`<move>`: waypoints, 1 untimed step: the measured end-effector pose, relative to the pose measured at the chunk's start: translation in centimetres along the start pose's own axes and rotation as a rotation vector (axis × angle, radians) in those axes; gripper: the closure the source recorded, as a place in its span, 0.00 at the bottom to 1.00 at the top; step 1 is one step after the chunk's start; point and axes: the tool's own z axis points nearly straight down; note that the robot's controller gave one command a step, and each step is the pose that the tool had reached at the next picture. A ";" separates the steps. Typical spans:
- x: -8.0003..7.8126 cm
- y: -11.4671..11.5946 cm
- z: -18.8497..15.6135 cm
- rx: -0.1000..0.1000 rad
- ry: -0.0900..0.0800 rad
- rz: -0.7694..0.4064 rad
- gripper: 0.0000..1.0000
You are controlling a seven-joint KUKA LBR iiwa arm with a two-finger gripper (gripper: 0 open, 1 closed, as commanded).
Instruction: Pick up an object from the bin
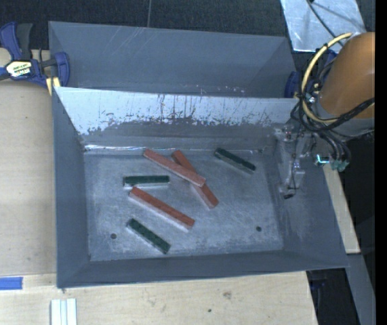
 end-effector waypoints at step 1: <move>-4.1 1.7 11.6 0.001 -0.002 -0.103 0.00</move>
Offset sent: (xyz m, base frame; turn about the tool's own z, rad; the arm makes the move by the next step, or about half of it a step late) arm 0.0410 0.0177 -0.1153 -0.1043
